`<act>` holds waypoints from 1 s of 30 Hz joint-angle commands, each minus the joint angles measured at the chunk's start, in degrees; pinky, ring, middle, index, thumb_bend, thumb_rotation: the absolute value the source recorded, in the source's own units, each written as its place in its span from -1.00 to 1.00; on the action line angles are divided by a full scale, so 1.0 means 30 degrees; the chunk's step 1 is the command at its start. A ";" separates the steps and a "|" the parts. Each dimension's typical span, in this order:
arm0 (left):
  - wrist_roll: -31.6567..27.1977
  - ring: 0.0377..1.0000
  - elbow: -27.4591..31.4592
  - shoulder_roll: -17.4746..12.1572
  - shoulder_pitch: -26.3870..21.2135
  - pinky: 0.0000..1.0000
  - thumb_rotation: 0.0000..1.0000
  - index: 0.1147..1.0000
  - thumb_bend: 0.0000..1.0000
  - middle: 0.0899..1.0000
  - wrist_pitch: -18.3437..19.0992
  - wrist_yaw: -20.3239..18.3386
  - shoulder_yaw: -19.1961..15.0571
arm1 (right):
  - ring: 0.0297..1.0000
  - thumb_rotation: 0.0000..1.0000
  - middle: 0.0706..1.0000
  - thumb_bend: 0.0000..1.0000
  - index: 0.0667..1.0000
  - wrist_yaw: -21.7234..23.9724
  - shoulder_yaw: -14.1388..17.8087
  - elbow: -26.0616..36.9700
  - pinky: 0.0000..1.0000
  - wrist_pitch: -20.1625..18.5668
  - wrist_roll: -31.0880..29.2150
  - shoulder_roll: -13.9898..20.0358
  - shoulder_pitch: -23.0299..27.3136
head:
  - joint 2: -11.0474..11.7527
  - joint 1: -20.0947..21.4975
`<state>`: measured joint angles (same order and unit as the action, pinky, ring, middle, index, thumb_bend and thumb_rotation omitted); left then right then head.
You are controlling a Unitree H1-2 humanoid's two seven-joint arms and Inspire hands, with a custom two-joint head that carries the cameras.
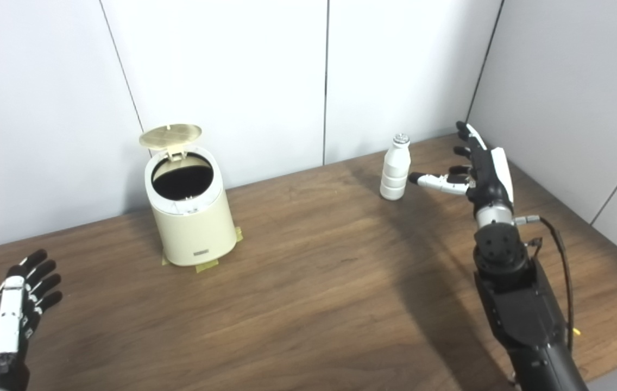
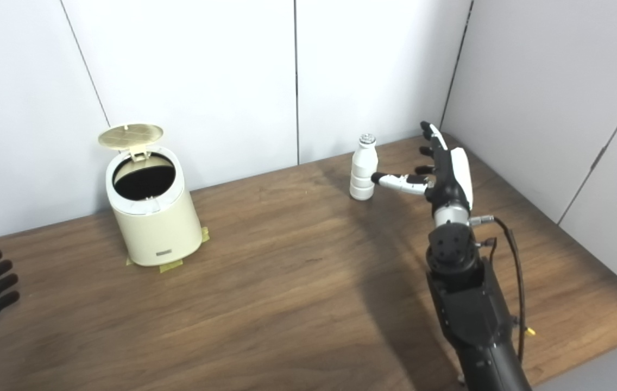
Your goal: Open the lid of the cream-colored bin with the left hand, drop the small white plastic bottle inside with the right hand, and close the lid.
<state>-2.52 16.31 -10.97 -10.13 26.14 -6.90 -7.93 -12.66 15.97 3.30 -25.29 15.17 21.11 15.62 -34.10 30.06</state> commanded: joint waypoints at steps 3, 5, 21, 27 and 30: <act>-0.0123 0.75 0.0921 -0.0408 -0.0721 0.71 1.00 0.83 -0.40 0.78 -0.0022 0.0039 0.0044 | 0.68 -0.68 0.79 0.79 0.80 0.0388 -0.0435 -0.0207 0.47 -0.0001 0.0506 0.1157 0.1333 | -0.0043 0.0006; -0.0066 0.75 0.1029 -0.0426 -0.0719 0.70 1.00 0.81 -0.41 0.77 0.0046 0.0057 0.0106 | 0.69 -0.67 0.78 0.82 0.80 0.0411 -0.0578 -0.0552 0.49 0.0177 0.0532 0.1355 0.1520 | -0.0043 0.0006; 0.0275 0.74 0.1554 -0.0730 -0.0801 0.68 1.00 0.80 -0.47 0.77 0.0243 0.0099 0.0628 | 0.65 -0.83 0.71 0.86 0.76 0.0537 -0.2423 -0.3559 0.42 0.0733 0.1381 0.1958 0.3204 | -0.0098 -0.0181; 0.0218 0.77 0.1669 -0.0700 -0.0820 0.76 1.00 0.83 -0.50 0.79 0.0224 0.0128 0.0705 | 0.67 -0.78 0.72 0.83 0.78 0.0529 -0.2581 -0.3750 0.46 0.1623 0.0936 0.1459 0.3154 | -0.0125 -0.0247; 0.0266 0.79 0.1798 -0.0762 -0.0809 0.78 1.00 0.85 -0.52 0.81 0.0239 0.0112 0.0806 | 0.65 -0.78 0.72 0.83 0.76 0.0385 -0.2562 -0.4040 0.43 0.1955 0.0785 0.1201 0.3197 | -0.0150 -0.0213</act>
<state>-1.81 19.20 -12.17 -10.15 26.95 -6.89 -5.64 -10.65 7.83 -9.49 -22.15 17.65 24.27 22.40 -34.54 29.36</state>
